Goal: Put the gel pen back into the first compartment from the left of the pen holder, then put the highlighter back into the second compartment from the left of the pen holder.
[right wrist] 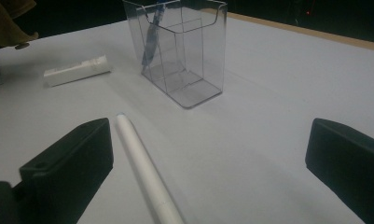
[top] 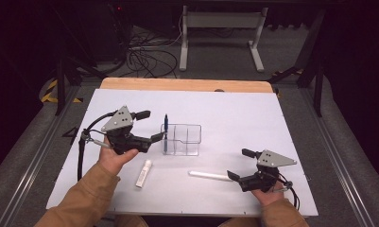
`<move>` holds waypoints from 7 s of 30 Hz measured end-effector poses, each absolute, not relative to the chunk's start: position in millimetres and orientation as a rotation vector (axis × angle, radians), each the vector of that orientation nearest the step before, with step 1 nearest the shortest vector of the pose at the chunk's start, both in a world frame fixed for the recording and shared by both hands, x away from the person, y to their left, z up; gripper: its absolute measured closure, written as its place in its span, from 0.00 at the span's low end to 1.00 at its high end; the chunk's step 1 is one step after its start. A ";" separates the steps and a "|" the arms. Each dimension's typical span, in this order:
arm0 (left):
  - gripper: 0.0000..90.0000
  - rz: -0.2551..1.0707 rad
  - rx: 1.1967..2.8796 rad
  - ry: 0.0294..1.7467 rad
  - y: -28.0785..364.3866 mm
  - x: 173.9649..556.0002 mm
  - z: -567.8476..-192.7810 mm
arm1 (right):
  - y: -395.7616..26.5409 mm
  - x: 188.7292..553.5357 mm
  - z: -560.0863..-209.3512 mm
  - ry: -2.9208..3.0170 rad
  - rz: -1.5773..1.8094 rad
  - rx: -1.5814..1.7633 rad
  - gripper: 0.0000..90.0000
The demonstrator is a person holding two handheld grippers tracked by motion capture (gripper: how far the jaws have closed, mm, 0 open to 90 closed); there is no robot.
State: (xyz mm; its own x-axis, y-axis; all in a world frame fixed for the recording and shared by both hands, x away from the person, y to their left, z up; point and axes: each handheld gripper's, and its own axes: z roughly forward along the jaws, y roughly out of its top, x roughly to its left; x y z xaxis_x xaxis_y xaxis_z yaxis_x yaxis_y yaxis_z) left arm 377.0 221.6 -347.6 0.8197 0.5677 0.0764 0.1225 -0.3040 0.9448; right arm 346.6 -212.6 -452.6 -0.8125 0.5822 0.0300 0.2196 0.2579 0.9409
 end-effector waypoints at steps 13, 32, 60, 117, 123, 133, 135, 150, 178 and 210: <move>0.04 0.473 1.865 0.576 238.8 353.3 -361.2 | -210.2 339.0 -438.7 2.193 1.570 0.704 0.00; 0.01 0.481 1.882 0.640 258.7 334.9 -384.6 | -201.0 335.0 -425.2 2.236 1.501 0.666 0.03; 0.01 0.482 1.830 0.699 291.2 316.8 -413.7 | -167.8 345.9 -407.8 2.389 1.380 0.568 0.08; 0.02 0.505 1.811 0.742 300.5 314.0 -423.1 | -88.1 369.4 -412.5 2.835 0.775 0.266 0.49; 0.02 0.502 1.809 0.746 300.7 313.8 -423.5 | -79.9 368.5 -414.8 2.859 0.672 0.225 0.57; 0.02 0.480 1.794 0.759 303.0 314.3 -424.0 | -67.8 369.4 -419.5 2.897 0.536 0.155 0.68; 0.02 0.484 1.798 0.758 303.1 314.5 -423.9 | -66.0 369.4 -420.7 2.900 0.514 0.160 0.71; 0.02 0.485 1.800 0.759 303.4 314.5 -423.9 | -59.0 373.5 -431.3 2.919 0.379 0.196 0.86; 0.02 0.483 1.798 0.761 303.5 313.8 -423.5 | -57.8 374.2 -432.9 2.920 0.368 0.184 0.87; 0.02 0.490 1.797 0.759 304.5 313.5 -422.7 | -67.1 367.4 -388.5 2.849 0.594 0.193 0.88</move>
State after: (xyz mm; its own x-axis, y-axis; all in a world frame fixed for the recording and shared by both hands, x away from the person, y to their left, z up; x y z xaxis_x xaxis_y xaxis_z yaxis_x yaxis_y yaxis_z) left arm 313.5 304.5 -422.7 0.7123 0.7012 -0.0307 0.2601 -0.2231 0.9395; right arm 367.4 -67.1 -388.5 -0.9661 0.1734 -0.1912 0.0825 0.9094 0.4077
